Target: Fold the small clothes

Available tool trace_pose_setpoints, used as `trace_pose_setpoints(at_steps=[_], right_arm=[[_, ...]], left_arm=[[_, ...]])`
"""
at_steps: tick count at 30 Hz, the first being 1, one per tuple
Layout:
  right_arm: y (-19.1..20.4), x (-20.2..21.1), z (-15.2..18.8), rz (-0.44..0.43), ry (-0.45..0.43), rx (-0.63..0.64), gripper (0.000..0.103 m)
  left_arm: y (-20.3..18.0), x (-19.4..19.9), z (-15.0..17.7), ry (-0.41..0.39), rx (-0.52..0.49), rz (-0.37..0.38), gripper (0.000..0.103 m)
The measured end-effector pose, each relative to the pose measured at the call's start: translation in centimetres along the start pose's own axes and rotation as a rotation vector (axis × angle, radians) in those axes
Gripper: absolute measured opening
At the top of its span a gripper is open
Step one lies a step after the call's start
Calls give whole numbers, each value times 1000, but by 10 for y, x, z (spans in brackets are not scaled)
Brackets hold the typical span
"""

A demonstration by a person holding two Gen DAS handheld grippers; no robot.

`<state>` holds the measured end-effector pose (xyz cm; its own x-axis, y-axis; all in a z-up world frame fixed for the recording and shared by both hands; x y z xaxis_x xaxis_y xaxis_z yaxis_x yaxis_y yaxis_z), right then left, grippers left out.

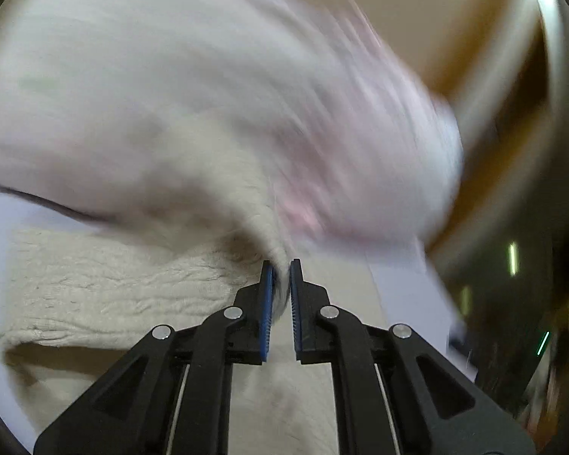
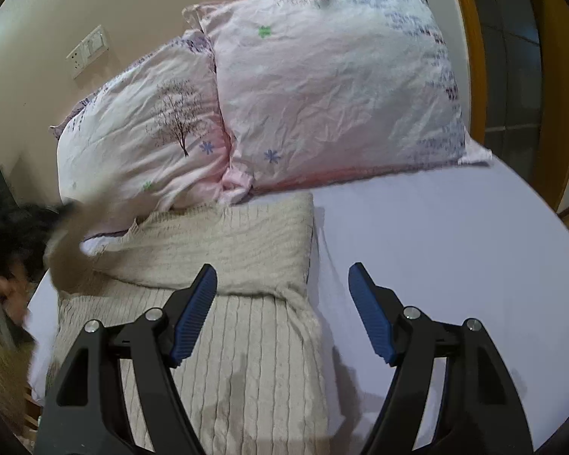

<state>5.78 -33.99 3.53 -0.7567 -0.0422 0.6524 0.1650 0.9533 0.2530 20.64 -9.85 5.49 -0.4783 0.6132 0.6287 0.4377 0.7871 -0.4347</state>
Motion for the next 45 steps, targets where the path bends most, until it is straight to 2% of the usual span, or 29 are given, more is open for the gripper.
trace_pose_setpoints(at_steps=[2,4,6,7,8,10,11,14,16,18,19,22,23,25,27,28,29,30,32,33,37,39,43,45], right_arm=[[-6,8,6,2,12,-5,72],[-11,24,10,2,-1,4,73],[-19,44,18,-10,-11,16,82],[-23,53,24,-31,-7,15,82],[-26,62,34,-80,13,6,82],[-30,71,51,-169,61,-20,82],[-31,78,66,-243,100,-50,82],[-35,89,104,-382,212,-120,80],[-41,91,132,-401,300,-152,75],[-49,89,160,-386,386,-193,66],[-53,86,172,-388,421,-226,65],[-57,73,194,-437,480,-328,56],[-55,65,199,-479,493,-359,54],[-49,54,203,-530,508,-387,48],[-40,46,208,-581,523,-402,33],[-37,43,209,-608,527,-410,28],[-32,41,213,-641,533,-416,14],[-30,40,212,-663,531,-420,9],[-25,45,207,-680,513,-408,8],[-22,50,201,-686,486,-382,8],[-9,75,154,-747,350,-329,8],[-1,81,118,-763,267,-284,8],[19,75,28,-772,103,-201,7],[30,60,-20,-738,19,-164,7]], left_arm=[[-34,-33,33,130,-89,8,7],[-39,-21,48,131,-126,-3,7],[-27,11,57,85,-126,-20,12],[-21,24,61,72,-115,-23,23],[-10,52,71,43,-85,-32,40],[14,97,86,2,-35,-64,56],[23,109,94,-9,-17,-73,59],[50,163,141,-29,64,-84,69],[69,192,185,-25,135,-85,71],[82,206,219,-24,210,-57,71],[89,209,234,-26,248,-41,71],[101,204,265,-16,339,8,71],[104,197,272,-6,369,41,71],[101,180,280,25,383,80,71],[93,165,284,50,369,105,70],[90,160,285,56,367,121,66],[87,154,284,62,375,145,58],[86,149,285,68,388,162,52],[85,141,287,89,427,201,19],[84,139,288,93,438,216,15],[77,146,277,75,431,225,11],[71,155,248,27,387,216,11],[79,176,147,-144,317,138,9],[95,171,84,-225,303,35,9]])
Point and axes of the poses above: each gripper's, at about its wrist camera, not at the fingertips, and x roughly against the way its jaws point, y to its left, z to its underside, the point moved 8 cm from there along -x, roughly the way its jaws point, and after that the axes turned 4 degrees about y, right-handed, at the moved point
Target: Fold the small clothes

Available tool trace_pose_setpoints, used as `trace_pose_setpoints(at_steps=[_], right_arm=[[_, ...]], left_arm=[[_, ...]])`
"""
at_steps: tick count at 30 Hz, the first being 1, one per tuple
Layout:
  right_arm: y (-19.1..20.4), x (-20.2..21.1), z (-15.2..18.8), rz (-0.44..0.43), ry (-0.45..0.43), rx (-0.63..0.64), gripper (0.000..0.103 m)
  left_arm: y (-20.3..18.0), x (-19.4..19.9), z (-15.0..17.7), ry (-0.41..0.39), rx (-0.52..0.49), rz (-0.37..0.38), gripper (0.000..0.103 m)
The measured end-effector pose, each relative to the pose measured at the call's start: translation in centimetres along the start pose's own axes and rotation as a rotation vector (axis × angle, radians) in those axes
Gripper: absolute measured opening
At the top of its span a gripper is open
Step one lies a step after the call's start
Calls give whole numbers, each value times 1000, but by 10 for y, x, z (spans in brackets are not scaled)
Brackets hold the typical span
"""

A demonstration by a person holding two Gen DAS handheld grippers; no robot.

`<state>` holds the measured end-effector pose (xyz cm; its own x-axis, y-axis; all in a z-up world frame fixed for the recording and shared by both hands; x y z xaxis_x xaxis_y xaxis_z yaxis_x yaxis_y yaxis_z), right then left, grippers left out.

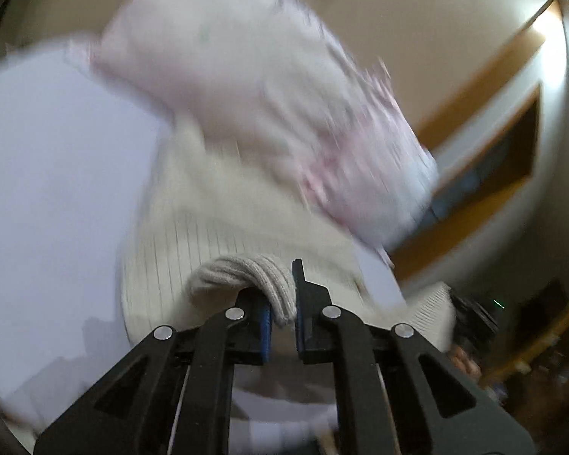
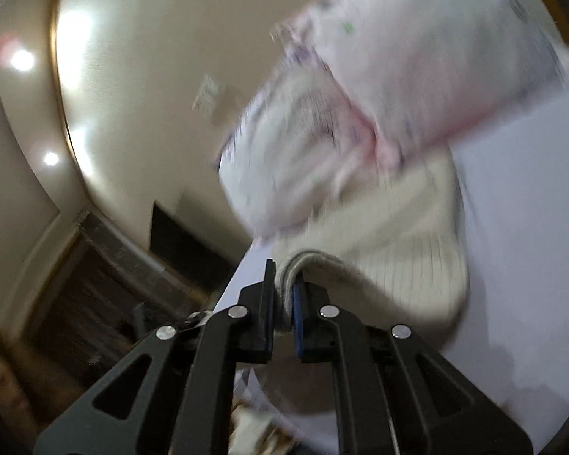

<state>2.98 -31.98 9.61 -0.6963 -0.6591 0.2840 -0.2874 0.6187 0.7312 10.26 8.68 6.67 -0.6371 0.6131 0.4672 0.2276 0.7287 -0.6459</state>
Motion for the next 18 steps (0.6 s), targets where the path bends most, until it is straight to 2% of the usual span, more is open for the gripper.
trace_pose_setpoints(at_steps=[1,2,5,7,9,11,12,13,14,15,16,17,18], right_arm=[[-2,-13,-21,9,-26,14,7],[-8,-28,-43,26,-55,19,7],[-57,-72,-83,166,-90,-31,7],[-86,-96,-89,256,-71,-83,7],[-120,-117,-85,339,-29,-160,7],[-145,-126,-79,405,-10,-216,9],[-156,-127,-77,446,-15,-250,17],[-164,-124,-73,494,-32,-274,28],[-171,-116,-74,568,-62,-296,65],[-175,-100,-74,655,-123,-312,84],[-173,-84,-75,695,-191,-309,84],[-167,-73,-77,697,-230,-292,84],[-162,-69,-76,684,-234,-275,84]], left_arm=[[0,-9,-17,-17,-6,-29,9],[3,-32,-47,-37,-6,-83,9],[18,-90,-89,-25,-2,-194,9],[35,-134,-97,38,23,-249,9],[49,-158,-91,92,51,-278,9],[56,-169,-90,108,63,-295,9],[58,-172,-90,119,74,-289,10],[58,-171,-89,130,83,-281,12],[61,-166,-87,150,99,-258,23],[60,-161,-88,170,116,-226,32],[61,-155,-89,174,126,-212,60],[61,-143,-92,155,132,-202,80],[61,-127,-97,111,122,-196,85]])
Point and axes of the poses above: each gripper's, at about its wrist camera, not at the fingertips, and x roughly against the way its jaws point, y to its left, z to its underside, the point moved 8 cm from there along -x, roughly the way its jaws point, and after that the axes turned 4 degrees about y, right-handed, at the moved point
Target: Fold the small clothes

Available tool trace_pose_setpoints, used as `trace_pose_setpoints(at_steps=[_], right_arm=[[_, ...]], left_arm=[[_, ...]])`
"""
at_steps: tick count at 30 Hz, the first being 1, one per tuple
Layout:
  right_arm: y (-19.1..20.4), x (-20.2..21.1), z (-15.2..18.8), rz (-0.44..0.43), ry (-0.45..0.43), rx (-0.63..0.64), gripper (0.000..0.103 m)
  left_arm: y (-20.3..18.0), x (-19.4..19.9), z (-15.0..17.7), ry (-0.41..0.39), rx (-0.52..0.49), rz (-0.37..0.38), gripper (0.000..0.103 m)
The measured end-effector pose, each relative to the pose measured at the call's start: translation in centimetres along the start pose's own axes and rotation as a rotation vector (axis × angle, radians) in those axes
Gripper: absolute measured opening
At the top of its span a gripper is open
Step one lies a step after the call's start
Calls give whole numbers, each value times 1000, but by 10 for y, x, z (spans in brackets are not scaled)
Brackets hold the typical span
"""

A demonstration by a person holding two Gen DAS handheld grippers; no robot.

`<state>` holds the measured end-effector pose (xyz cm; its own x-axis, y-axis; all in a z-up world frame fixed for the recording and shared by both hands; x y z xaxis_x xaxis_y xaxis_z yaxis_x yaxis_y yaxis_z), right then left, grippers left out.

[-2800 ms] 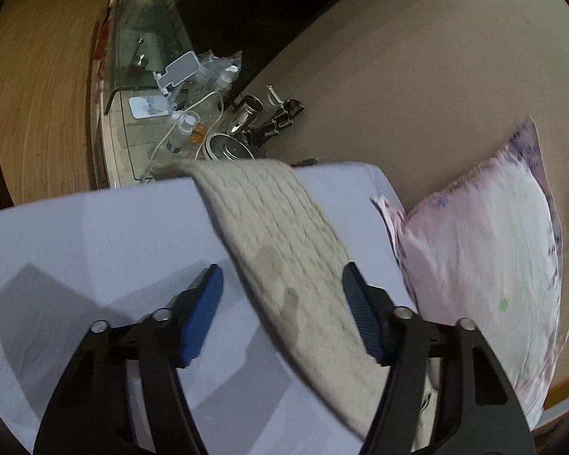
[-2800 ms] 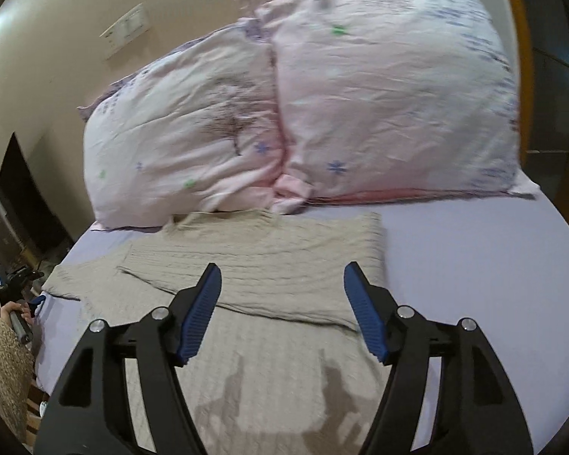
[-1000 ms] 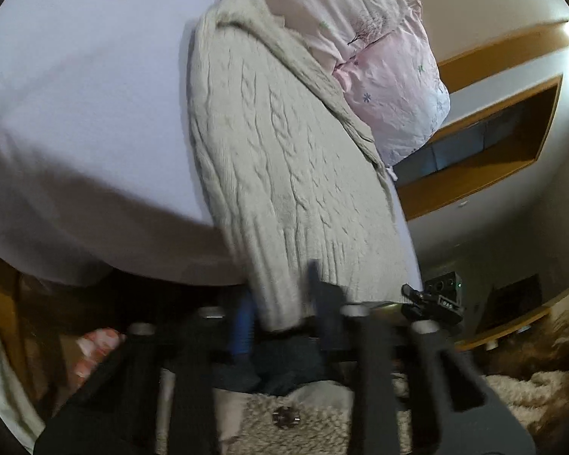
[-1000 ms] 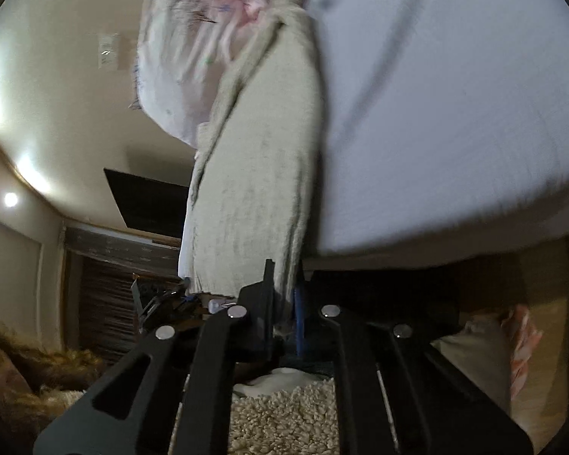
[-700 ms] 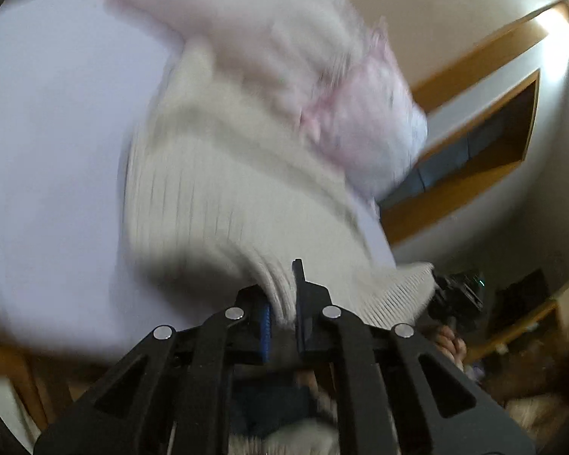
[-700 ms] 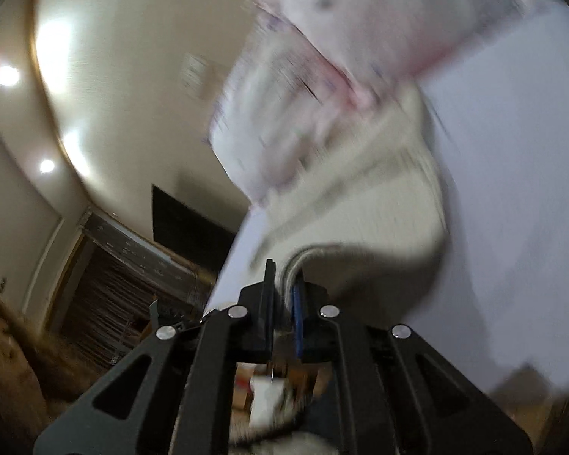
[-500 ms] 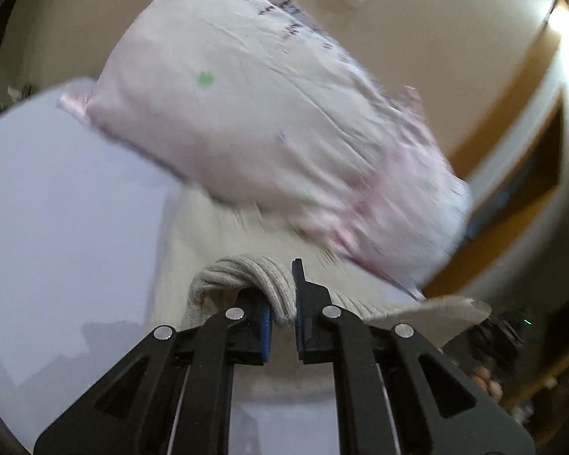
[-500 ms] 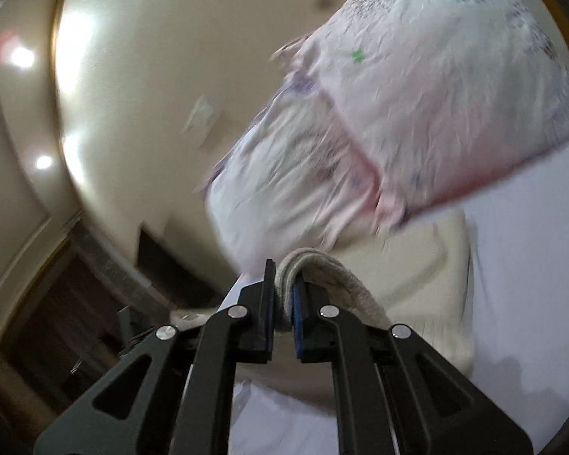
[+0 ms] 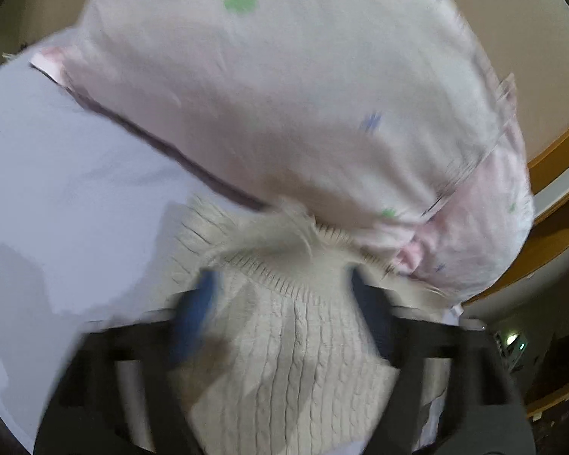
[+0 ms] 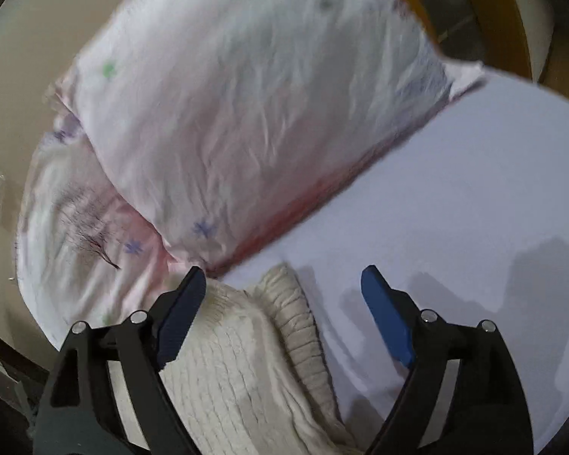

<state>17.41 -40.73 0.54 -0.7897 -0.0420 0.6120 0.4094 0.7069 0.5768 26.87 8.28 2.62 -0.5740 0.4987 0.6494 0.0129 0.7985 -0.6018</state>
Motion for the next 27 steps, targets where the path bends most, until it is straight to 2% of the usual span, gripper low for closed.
trace_pose_setpoints(at_steps=[2,3,5,7,10,12,13,14,15,16,17,18,20,21,23,25,27], right_arm=[[5,14,5,-41,6,49,88],[5,18,9,-49,11,74,89],[10,20,20,-67,35,121,90],[24,13,27,-91,72,137,90],[35,8,43,-117,128,155,90],[40,4,50,-122,150,177,90],[41,4,53,-123,155,188,90],[42,4,55,-124,156,196,90],[43,6,55,-126,156,200,90],[42,6,56,-130,157,202,90],[41,6,56,-133,158,200,90],[39,7,56,-138,163,195,90],[36,8,56,-145,178,191,90],[32,10,55,-143,180,194,90],[26,15,49,-138,171,201,90],[16,25,38,-121,137,204,90],[5,34,25,-95,94,202,90]], left_arm=[[12,24,-2,-56,-10,-2,88],[20,29,0,-53,3,-12,88],[40,27,10,-11,41,-21,86],[61,17,26,51,90,-18,77],[73,3,43,102,114,-7,71],[69,-3,50,88,82,0,68],[65,-9,54,113,78,23,65],[64,-10,57,126,87,44,60],[63,-11,58,110,98,54,59],[63,-12,59,98,99,51,56],[63,-17,61,94,115,48,38],[64,-21,63,110,152,67,27],[66,-19,64,110,255,138,18],[60,-15,62,102,267,163,18],[29,-2,53,64,226,222,16],[-15,8,45,40,165,291,16],[-82,5,44,40,75,406,16]])
Point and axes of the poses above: each gripper's, at about its wrist camera, not at the fingertips, and x roughly against the way its jaws point, y to its left, z to its underside, the point moved 8 cm from there along -x, roughly the way its jaws point, and after that the axes turned 4 degrees about y, right-handed, at the moved point
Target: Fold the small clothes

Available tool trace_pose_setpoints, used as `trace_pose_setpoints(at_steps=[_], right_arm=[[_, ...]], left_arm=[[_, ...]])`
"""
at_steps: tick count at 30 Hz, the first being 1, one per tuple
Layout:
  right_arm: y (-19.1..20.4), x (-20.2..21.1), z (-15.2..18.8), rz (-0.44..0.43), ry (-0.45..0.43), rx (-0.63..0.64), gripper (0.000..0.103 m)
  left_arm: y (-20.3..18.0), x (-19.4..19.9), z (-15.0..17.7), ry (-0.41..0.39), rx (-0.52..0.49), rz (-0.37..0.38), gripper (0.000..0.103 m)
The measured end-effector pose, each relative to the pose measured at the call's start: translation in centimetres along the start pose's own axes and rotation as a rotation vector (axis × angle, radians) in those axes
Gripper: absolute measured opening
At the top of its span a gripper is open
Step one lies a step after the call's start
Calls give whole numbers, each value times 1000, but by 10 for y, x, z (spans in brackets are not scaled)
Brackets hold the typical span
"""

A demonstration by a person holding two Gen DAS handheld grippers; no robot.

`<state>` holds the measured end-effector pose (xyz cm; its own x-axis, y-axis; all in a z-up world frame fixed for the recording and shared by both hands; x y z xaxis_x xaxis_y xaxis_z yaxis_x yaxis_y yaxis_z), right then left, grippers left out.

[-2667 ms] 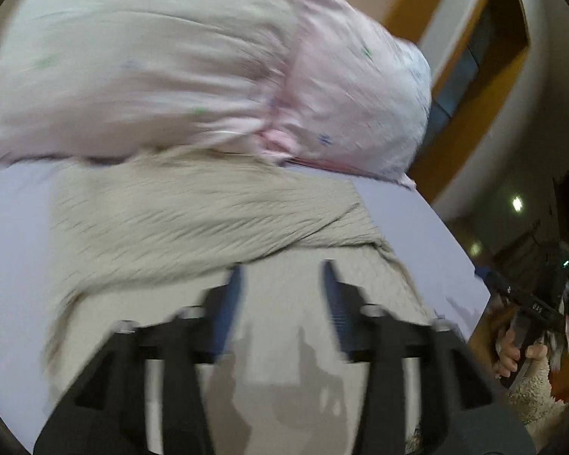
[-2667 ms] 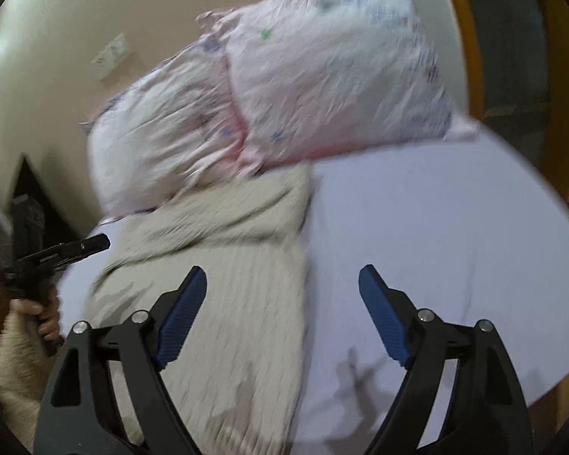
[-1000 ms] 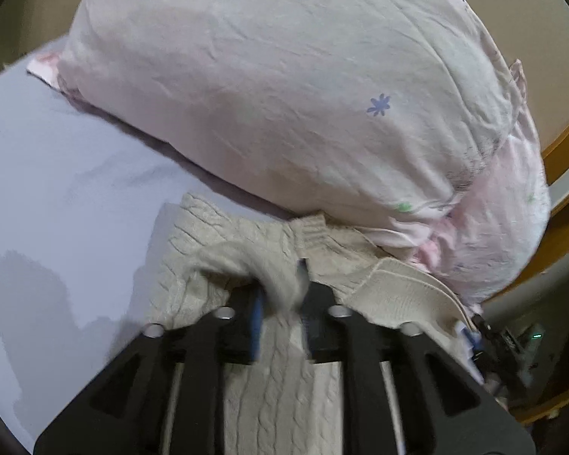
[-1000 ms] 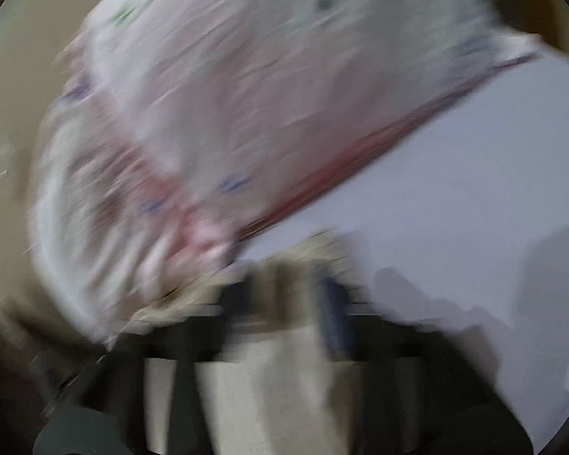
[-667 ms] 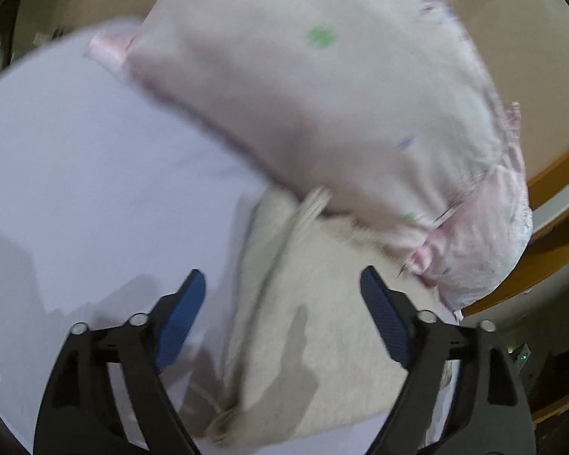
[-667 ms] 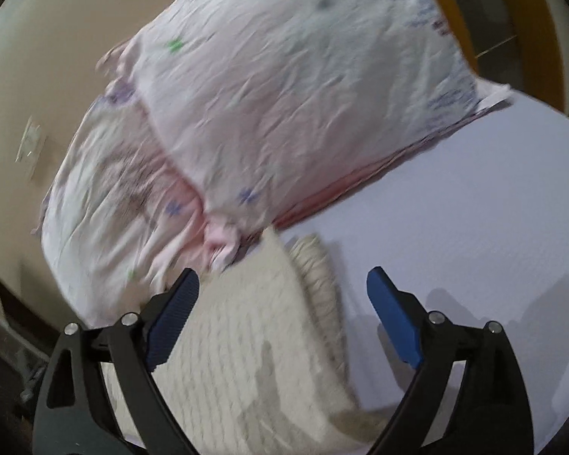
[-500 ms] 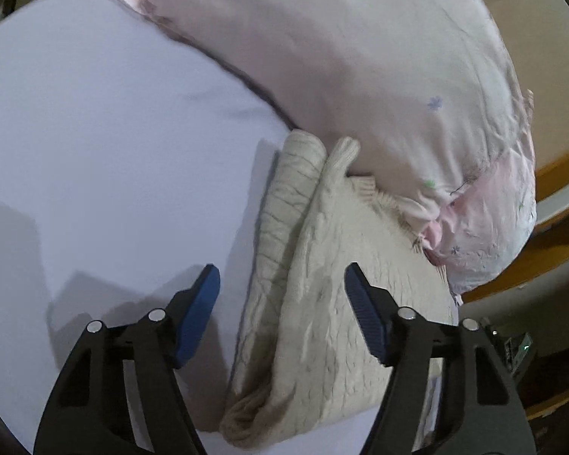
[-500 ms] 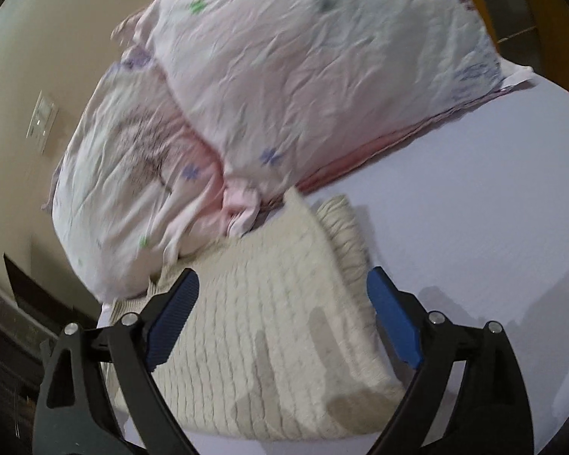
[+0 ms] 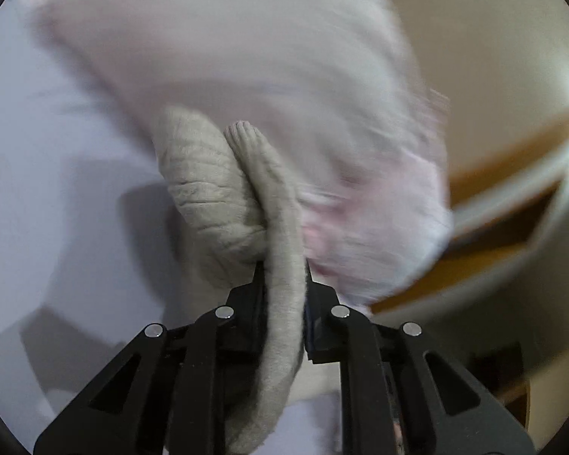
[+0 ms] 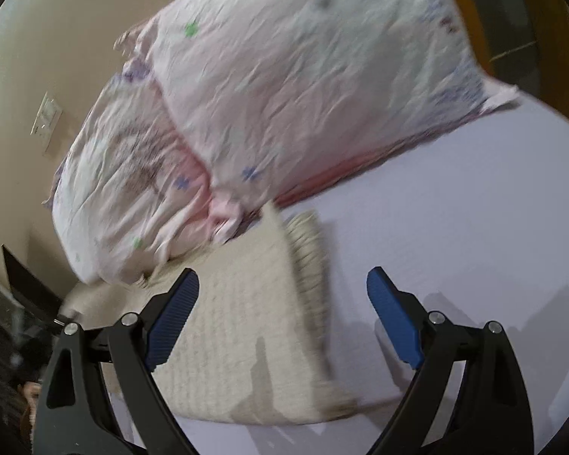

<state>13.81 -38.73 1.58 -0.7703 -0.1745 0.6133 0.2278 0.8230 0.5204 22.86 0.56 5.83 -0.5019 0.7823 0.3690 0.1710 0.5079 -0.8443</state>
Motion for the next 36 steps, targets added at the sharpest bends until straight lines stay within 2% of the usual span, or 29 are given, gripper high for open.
trace_pose_setpoints(at_steps=[1,2,4,5,8,9,10,11,12,14,16,18,20,23,25,28,29,30,31,32,33,35,36], right_arm=[[-6,6,-4,14,-18,-6,90],[-15,11,-10,29,-37,-20,90],[-28,16,-15,39,-46,-58,90],[-35,17,-17,46,-47,-77,90],[-47,15,-18,72,-10,-88,90],[-50,14,-18,68,20,-87,90],[-51,13,-18,53,49,-82,90],[-52,12,-17,40,66,-76,91],[-51,9,-18,16,97,-67,94],[-46,-2,-16,-38,162,-70,95],[-35,-22,-12,-111,258,-87,95],[-21,-46,-6,-140,349,-72,95],[-12,-65,-1,-121,399,-48,95],[2,-88,9,-149,467,-60,95],[9,-97,17,-162,494,-64,96],[16,-97,22,-129,465,3,93],[16,-97,23,-119,455,12,82],[16,-96,23,-91,435,31,49],[19,-98,27,-125,449,17,44],[20,-98,29,-162,454,-21,39],[23,-95,31,-178,441,-41,35],[33,-87,33,-208,411,-39,33],[40,-83,34,-242,407,-46,33]], left_arm=[[-18,-15,4,20,-21,35,16],[-46,-49,16,79,-45,100,16],[-70,-98,37,184,-60,159,22],[-79,-137,56,286,-20,211,30],[-96,-196,101,544,160,406,31],[-99,-197,105,557,152,413,31],[-102,-192,102,533,100,397,31],[-101,-175,90,459,2,347,33],[-97,-161,81,406,-41,306,37],[-77,-128,56,281,-89,171,61],[-49,-98,37,179,-129,16,64],[-15,-82,31,154,-131,-141,67],[6,-84,40,190,-115,-213,68],[19,-104,56,248,-103,-250,73],[17,-125,63,270,-93,-240,75],[16,-139,66,259,-92,-246,83],[15,-139,67,255,-90,-248,85],[15,-144,68,248,-85,-239,85],[15,-147,67,234,-95,-238,84],[14,-149,69,237,-113,-239,72],[13,-151,71,250,-125,-239,69],[9,-138,70,253,-157,-245,50],[5,-128,66,249,-159,-223,48]])
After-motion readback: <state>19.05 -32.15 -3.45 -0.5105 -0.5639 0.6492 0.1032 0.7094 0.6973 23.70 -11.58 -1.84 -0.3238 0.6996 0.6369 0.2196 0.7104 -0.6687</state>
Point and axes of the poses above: each gripper's, at about its wrist camera, not at the fingertips, and x roughly against the way its jaws point, y to its left, z to its underside, the point moved 8 cm from there along -x, roughly the way its jaws point, and after that the axes turned 4 degrees about y, right-handed, at the moved point
